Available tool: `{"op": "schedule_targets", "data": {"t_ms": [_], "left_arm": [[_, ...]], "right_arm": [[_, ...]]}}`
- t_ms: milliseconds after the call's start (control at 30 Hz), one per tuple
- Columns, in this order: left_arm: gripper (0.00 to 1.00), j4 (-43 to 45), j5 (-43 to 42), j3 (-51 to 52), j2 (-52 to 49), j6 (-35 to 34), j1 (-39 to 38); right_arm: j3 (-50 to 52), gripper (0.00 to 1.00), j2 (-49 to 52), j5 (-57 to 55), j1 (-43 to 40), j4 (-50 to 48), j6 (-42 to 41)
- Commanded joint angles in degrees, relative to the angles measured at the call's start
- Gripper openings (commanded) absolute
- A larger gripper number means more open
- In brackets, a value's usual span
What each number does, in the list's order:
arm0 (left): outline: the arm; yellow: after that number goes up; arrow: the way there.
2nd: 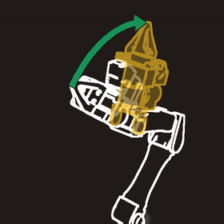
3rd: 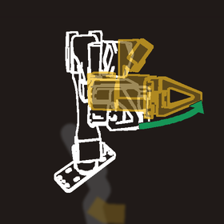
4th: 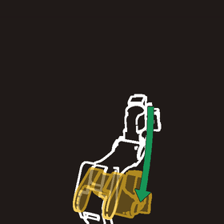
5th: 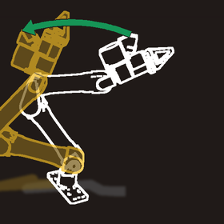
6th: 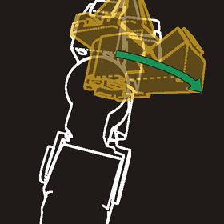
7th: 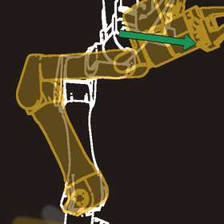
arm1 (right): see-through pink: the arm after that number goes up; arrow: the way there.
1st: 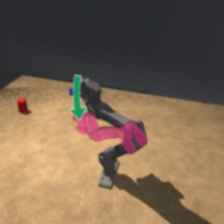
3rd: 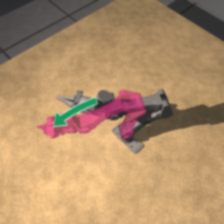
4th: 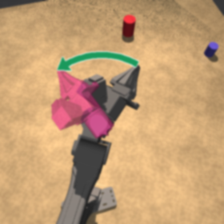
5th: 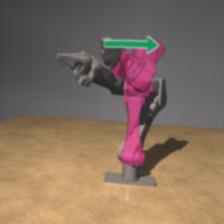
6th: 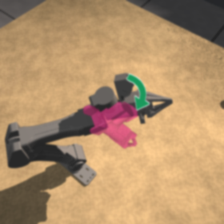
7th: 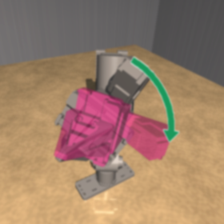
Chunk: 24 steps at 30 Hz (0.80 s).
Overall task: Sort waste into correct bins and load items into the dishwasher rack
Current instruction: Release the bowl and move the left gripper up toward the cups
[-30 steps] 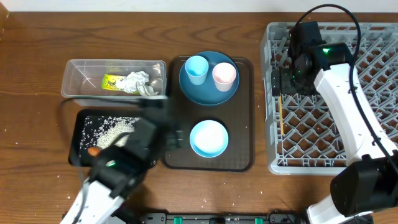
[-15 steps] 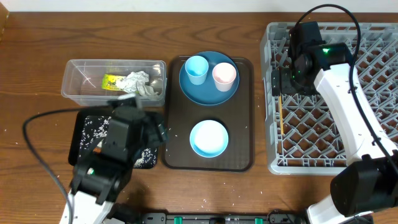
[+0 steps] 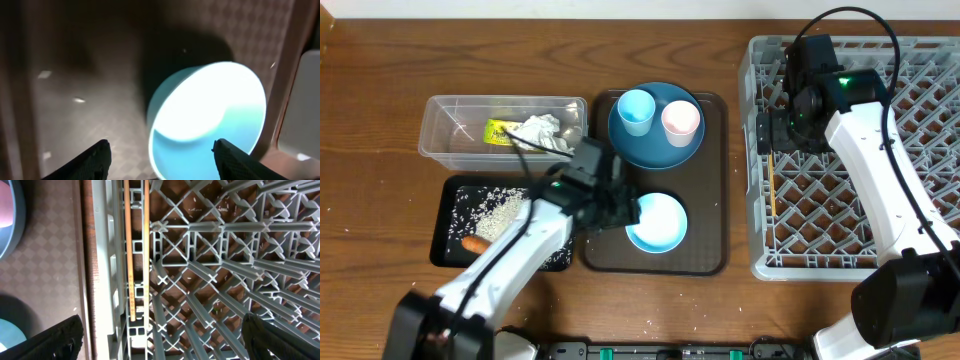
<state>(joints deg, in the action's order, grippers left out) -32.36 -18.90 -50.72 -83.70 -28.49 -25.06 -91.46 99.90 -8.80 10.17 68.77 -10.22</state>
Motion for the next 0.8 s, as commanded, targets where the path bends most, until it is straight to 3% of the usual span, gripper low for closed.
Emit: {"op": "schedule_targets", "data": {"t_ms": [0, 267, 767], "left_arm": [[0.68, 1.51, -1.44, -0.85, -2.19, 0.33, -1.25], [0.59, 0.7, 2.05, -0.79, -2.78, 0.33, -3.87], [0.57, -0.09, 9.4, 0.26, -2.78, 0.31, -10.27]], "right_arm": [[-0.31, 0.99, -0.2, -0.15, -0.35, 0.02, -0.44], [-0.31, 0.99, -0.2, -0.15, -0.35, 0.02, -0.44], [-0.31, 0.99, -0.2, -0.17, -0.35, 0.02, -0.44]]}}
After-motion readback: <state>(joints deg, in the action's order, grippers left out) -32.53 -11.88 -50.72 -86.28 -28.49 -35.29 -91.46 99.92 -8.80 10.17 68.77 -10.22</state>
